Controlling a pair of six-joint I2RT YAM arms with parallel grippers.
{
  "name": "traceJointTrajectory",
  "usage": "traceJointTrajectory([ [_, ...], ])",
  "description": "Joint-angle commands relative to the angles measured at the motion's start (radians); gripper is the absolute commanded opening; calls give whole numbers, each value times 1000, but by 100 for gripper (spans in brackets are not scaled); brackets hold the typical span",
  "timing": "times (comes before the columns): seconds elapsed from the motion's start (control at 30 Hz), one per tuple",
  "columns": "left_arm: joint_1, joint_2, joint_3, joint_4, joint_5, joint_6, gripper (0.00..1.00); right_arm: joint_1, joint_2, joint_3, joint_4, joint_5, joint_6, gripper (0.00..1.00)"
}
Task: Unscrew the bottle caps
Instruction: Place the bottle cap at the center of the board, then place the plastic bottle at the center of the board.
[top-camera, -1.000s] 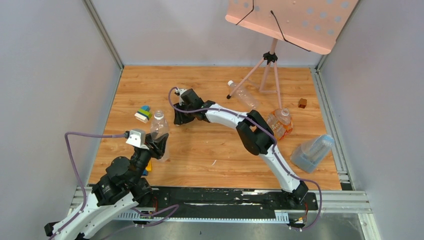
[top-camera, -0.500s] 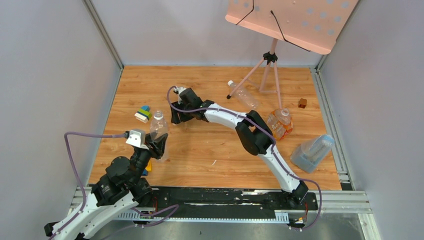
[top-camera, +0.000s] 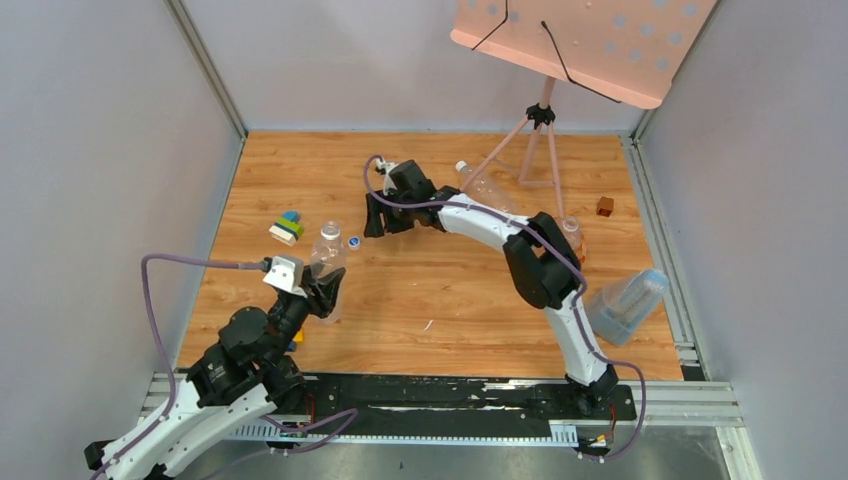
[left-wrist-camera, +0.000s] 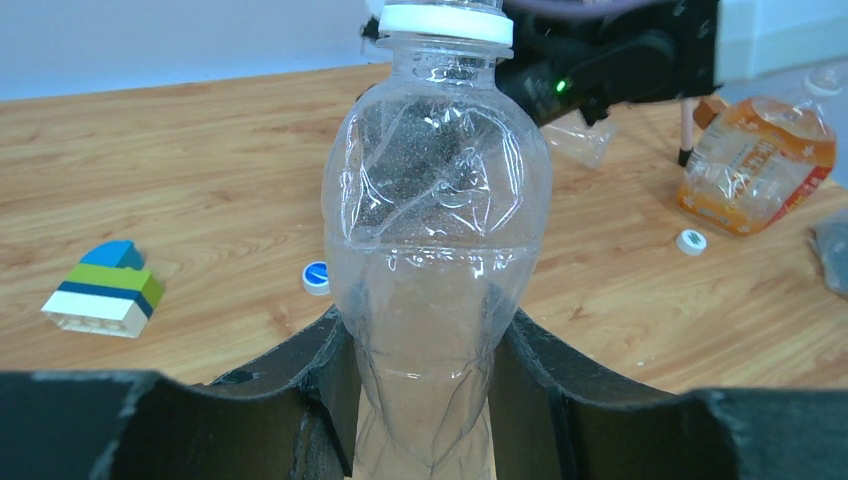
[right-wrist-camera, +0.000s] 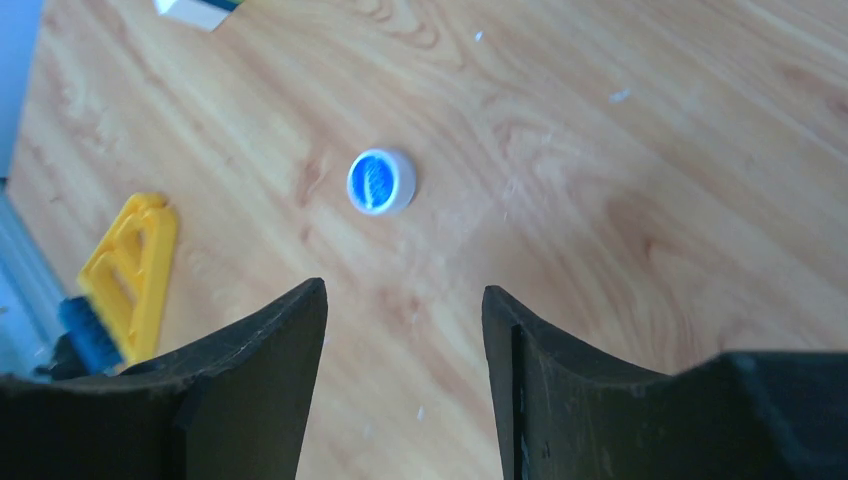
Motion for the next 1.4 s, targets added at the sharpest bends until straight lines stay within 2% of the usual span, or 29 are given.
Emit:
traceJointTrajectory([
  [0.0, 1, 62, 15, 103, 102, 47, 21, -64, -306, -141, 48, -74, 82, 59],
  [0.17, 1, 205, 3, 237, 186, 75, 25, -170, -673, -534, 336, -255, 220, 62],
  [0.27, 1, 286, 9, 274, 189, 97, 26, -169, -835, -617, 358, -297, 197, 65],
  [0.47, 1, 342, -16, 422, 196, 100, 27, -155, -989, -686, 358, -367, 204, 69],
  [0.6, 0, 372, -16, 449, 213, 103, 27, -115, -997, -676, 346, -367, 196, 69],
  [0.97, 1, 381, -35, 488, 246, 106, 27, -8, -888, -581, 319, -306, 159, 70],
  [1.2, 1, 393, -42, 492, 244, 94, 28, 2, -845, -549, 339, -307, 165, 69],
  [1.3, 1, 394, -45, 500, 249, 89, 28, 3, -832, -546, 356, -316, 176, 63],
  [1.37, 1, 394, -47, 505, 249, 86, 28, 5, -819, -543, 359, -323, 179, 55],
])
